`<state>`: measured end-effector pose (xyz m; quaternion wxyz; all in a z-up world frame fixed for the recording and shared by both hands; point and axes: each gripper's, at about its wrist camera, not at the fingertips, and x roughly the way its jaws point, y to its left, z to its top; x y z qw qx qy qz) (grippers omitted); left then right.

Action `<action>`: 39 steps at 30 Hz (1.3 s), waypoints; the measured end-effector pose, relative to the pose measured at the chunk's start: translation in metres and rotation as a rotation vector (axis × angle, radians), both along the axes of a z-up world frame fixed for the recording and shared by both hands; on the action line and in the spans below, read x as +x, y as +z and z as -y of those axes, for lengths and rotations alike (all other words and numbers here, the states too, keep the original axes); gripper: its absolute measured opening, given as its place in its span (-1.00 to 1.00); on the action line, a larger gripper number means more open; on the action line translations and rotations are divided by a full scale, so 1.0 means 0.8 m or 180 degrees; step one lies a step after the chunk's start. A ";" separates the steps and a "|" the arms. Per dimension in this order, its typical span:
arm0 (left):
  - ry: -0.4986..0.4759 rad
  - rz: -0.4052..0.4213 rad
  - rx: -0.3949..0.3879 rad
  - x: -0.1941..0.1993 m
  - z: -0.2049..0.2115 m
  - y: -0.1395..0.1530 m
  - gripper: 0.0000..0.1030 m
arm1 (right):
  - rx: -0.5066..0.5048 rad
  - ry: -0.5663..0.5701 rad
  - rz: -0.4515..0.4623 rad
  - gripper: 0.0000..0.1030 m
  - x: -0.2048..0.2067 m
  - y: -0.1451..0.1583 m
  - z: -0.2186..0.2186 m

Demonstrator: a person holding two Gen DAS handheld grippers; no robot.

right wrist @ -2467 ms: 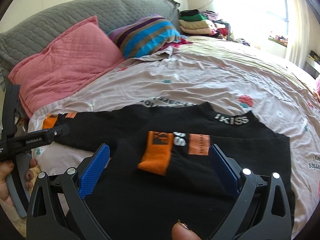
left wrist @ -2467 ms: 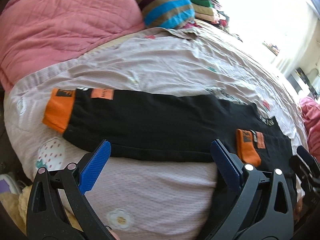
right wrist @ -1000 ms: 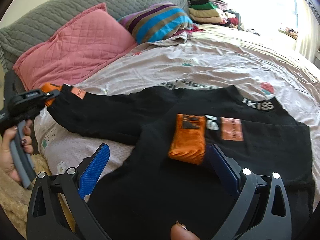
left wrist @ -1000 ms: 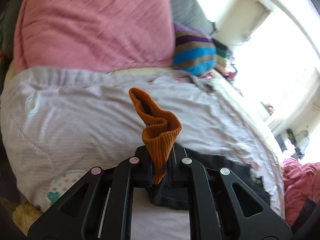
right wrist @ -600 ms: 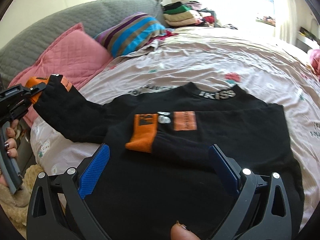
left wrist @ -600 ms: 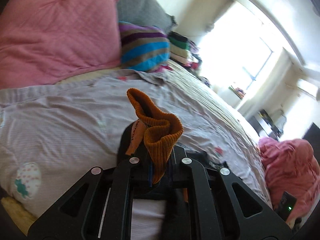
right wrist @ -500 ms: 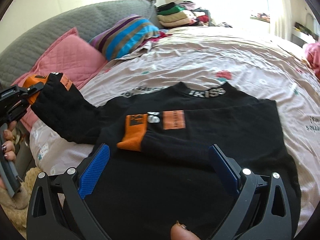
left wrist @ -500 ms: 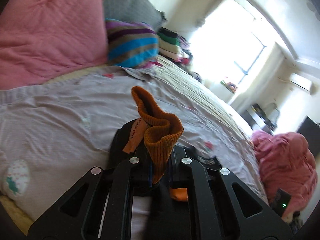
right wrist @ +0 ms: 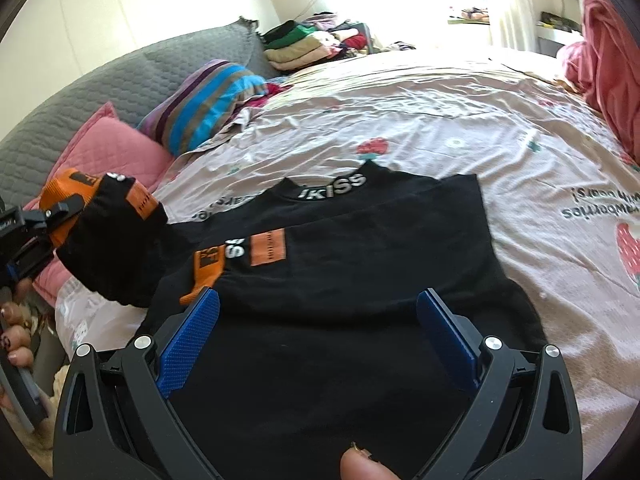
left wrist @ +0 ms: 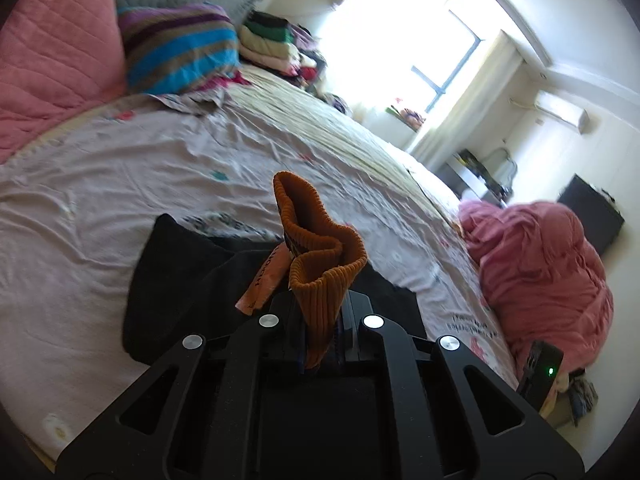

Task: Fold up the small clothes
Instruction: 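Fold the held sleeve across the body with the left tool and release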

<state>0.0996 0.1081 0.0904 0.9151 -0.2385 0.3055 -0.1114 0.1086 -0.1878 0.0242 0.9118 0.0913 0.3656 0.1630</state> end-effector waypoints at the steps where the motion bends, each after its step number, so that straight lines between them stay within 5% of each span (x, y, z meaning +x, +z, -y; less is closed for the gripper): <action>1: -0.0049 -0.0025 0.0013 0.003 0.008 -0.004 -0.92 | 0.0006 -0.0039 -0.0002 0.91 0.000 -0.001 0.007; 21: -0.0873 -0.0692 0.0106 0.036 0.120 -0.111 -0.84 | 0.0082 -0.0510 -0.0176 0.91 0.002 -0.021 0.076; 25: -0.1014 -0.0742 0.0003 0.031 0.123 -0.122 -0.10 | 0.0177 -0.0487 -0.0240 0.91 0.004 -0.025 0.080; 31: -0.0838 -0.0574 0.0003 0.021 0.095 -0.098 0.14 | 0.0279 -0.0266 -0.0397 0.91 0.002 -0.038 0.059; 39: -0.0172 -0.0406 0.0304 0.008 0.031 -0.068 0.56 | 0.0208 0.0336 -0.0737 0.87 -0.002 -0.068 -0.023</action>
